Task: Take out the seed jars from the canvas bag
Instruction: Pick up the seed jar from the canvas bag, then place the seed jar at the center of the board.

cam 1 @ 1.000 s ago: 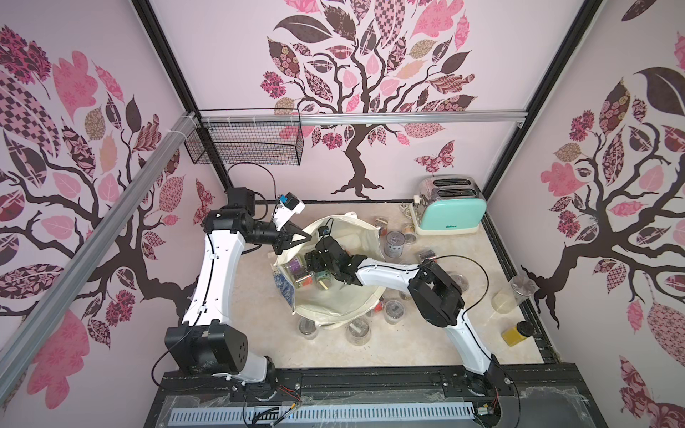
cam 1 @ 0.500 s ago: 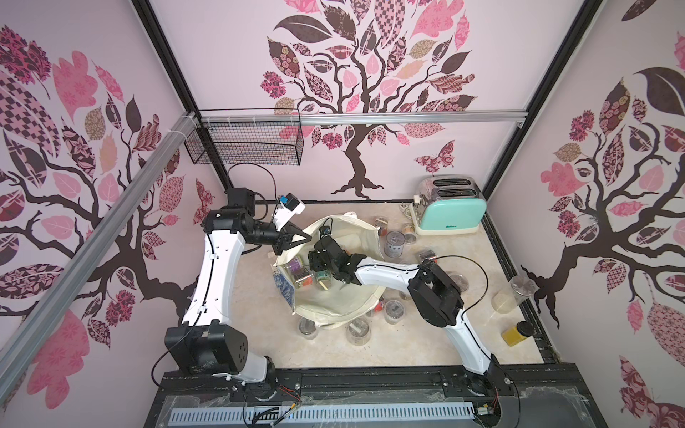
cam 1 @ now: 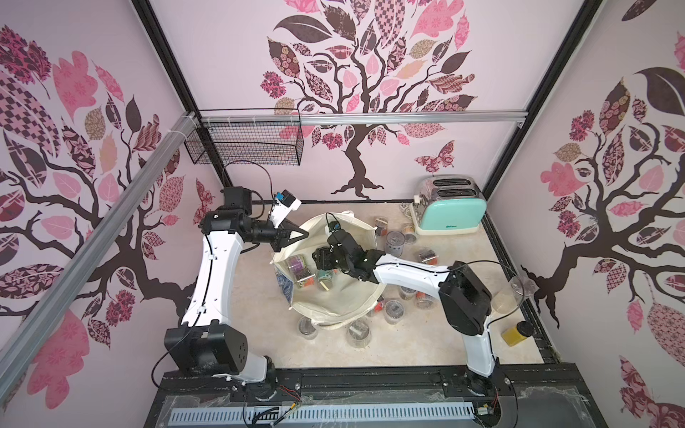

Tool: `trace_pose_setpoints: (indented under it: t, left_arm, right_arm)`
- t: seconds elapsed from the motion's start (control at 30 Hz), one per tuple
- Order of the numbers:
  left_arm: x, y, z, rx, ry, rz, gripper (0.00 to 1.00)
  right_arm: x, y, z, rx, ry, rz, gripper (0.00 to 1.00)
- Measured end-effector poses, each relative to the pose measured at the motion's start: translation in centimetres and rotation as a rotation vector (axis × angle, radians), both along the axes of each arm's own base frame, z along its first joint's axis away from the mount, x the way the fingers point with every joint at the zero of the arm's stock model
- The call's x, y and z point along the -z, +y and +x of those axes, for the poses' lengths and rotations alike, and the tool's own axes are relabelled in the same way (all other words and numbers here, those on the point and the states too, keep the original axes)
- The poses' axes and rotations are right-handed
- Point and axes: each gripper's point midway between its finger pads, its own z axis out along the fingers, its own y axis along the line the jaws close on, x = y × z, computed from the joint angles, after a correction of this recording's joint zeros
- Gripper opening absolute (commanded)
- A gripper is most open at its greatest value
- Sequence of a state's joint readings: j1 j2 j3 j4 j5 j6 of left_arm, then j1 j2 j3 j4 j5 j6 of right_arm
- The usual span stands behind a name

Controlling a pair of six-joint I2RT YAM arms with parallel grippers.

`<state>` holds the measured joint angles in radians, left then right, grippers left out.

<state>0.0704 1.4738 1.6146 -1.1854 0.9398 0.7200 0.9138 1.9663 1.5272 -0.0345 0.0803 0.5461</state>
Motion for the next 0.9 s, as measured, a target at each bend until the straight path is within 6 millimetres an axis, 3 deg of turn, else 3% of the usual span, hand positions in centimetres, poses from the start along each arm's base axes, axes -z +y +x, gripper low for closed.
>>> trace_pose_setpoints:
  t: [0.37, 0.47, 0.63, 0.8, 0.9]
  left_arm:
    - [0.7, 1.0, 2.3, -0.128, 0.048, 0.010, 0.00]
    - [1.4, 1.3, 2.8, -0.161, 0.070, 0.015, 0.00]
    - [2.0, 1.7, 3.6, -0.193, 0.088, 0.025, 0.00]
    - [2.7, 2.0, 4.2, -0.219, 0.114, 0.034, 0.00]
    - [3.1, 2.1, 4.5, -0.227, 0.127, 0.035, 0.00]
  right_arm:
    - [-7.4, -6.1, -7.1, -0.142, 0.063, -0.021, 0.64]
    - [-9.4, -9.2, -8.0, -0.147, 0.108, -0.029, 0.64]
    - [-12.1, -15.7, -7.7, -0.055, 0.158, -0.058, 0.65]
    - [-12.0, -20.6, -9.2, 0.019, 0.221, -0.128, 0.66]
    - [-9.9, -23.6, -10.5, 0.075, 0.273, -0.200, 0.66]
